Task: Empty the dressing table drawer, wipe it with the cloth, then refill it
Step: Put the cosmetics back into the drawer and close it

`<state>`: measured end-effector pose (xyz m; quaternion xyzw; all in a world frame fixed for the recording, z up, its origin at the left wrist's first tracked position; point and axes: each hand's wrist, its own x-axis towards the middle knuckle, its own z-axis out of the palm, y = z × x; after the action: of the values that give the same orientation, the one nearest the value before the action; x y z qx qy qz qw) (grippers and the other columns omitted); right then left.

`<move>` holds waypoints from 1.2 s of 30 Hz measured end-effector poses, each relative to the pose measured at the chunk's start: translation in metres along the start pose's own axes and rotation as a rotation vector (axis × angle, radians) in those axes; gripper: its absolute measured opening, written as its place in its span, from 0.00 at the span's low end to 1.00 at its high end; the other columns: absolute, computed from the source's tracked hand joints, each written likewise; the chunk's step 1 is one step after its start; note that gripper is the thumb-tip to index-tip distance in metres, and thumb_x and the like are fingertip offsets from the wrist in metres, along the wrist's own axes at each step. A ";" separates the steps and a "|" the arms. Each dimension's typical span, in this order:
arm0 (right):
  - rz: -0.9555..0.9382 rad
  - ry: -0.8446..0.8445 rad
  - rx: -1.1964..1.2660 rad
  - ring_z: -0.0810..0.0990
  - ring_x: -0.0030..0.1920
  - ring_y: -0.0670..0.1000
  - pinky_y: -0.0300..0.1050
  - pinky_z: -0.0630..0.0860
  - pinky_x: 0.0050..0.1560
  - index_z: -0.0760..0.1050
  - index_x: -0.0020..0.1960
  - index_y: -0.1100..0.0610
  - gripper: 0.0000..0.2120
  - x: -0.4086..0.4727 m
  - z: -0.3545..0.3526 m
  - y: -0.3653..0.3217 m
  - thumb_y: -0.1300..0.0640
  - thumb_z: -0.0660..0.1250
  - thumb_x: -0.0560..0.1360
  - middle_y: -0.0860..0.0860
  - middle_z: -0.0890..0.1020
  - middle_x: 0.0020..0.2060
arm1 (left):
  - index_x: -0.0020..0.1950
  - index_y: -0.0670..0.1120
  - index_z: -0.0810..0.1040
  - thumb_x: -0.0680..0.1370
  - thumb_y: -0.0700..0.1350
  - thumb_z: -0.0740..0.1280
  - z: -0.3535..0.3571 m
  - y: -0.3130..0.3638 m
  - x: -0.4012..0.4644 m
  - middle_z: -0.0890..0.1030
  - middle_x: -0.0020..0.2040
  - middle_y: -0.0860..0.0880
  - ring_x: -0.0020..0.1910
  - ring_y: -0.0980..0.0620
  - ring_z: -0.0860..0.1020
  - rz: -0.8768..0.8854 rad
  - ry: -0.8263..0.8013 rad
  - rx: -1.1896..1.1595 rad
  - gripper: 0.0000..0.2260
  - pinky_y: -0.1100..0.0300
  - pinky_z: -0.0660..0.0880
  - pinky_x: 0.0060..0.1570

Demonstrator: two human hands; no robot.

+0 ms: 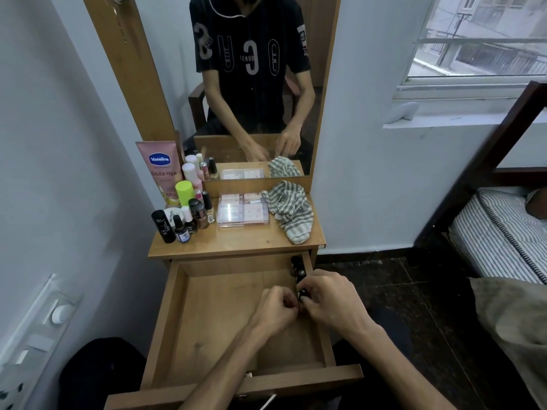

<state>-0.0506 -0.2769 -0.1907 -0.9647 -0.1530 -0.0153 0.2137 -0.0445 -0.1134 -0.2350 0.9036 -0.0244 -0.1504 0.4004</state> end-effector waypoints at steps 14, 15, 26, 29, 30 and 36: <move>-0.001 0.117 0.038 0.77 0.41 0.41 0.36 0.74 0.39 0.84 0.58 0.43 0.15 0.009 -0.005 -0.017 0.45 0.71 0.72 0.37 0.77 0.42 | 0.39 0.56 0.82 0.67 0.49 0.69 -0.015 -0.001 -0.007 0.84 0.37 0.56 0.40 0.58 0.84 0.015 0.028 -0.055 0.04 0.51 0.83 0.44; -0.010 0.133 0.060 0.78 0.41 0.42 0.40 0.77 0.41 0.84 0.57 0.43 0.14 0.014 -0.008 -0.024 0.44 0.70 0.72 0.38 0.78 0.41 | 0.39 0.55 0.82 0.65 0.52 0.68 -0.020 -0.004 -0.009 0.84 0.36 0.56 0.39 0.59 0.83 0.016 0.086 -0.079 0.05 0.51 0.82 0.43; -0.116 0.315 0.279 0.80 0.45 0.44 0.48 0.81 0.51 0.83 0.63 0.48 0.16 0.155 -0.014 -0.131 0.48 0.71 0.76 0.44 0.85 0.48 | 0.65 0.50 0.80 0.79 0.48 0.69 -0.170 0.002 -0.019 0.85 0.38 0.50 0.38 0.48 0.83 0.147 0.850 0.249 0.14 0.53 0.79 0.40; -0.093 0.268 0.282 0.84 0.51 0.52 0.50 0.80 0.52 0.83 0.62 0.49 0.15 0.183 -0.018 -0.154 0.49 0.72 0.76 0.47 0.86 0.48 | 0.65 0.46 0.77 0.81 0.49 0.64 -0.193 0.014 0.001 0.85 0.44 0.44 0.44 0.41 0.83 0.066 0.769 0.513 0.14 0.51 0.74 0.39; -0.086 0.256 0.273 0.84 0.51 0.53 0.50 0.79 0.51 0.84 0.60 0.50 0.14 0.189 -0.018 -0.158 0.49 0.73 0.76 0.48 0.86 0.47 | 0.64 0.45 0.77 0.81 0.48 0.63 -0.197 0.017 0.007 0.84 0.45 0.44 0.45 0.41 0.83 0.025 0.731 0.589 0.14 0.52 0.74 0.38; -0.096 0.197 0.233 0.84 0.49 0.52 0.52 0.81 0.50 0.86 0.55 0.47 0.10 0.209 -0.008 -0.158 0.49 0.74 0.74 0.47 0.85 0.40 | 0.59 0.45 0.81 0.81 0.45 0.64 -0.203 0.026 0.023 0.85 0.49 0.46 0.49 0.44 0.84 -0.112 0.608 0.713 0.10 0.53 0.75 0.42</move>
<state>0.1010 -0.0841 -0.0992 -0.9189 -0.1780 -0.1023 0.3370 0.0387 0.0110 -0.0929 0.9877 0.0927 0.1174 0.0454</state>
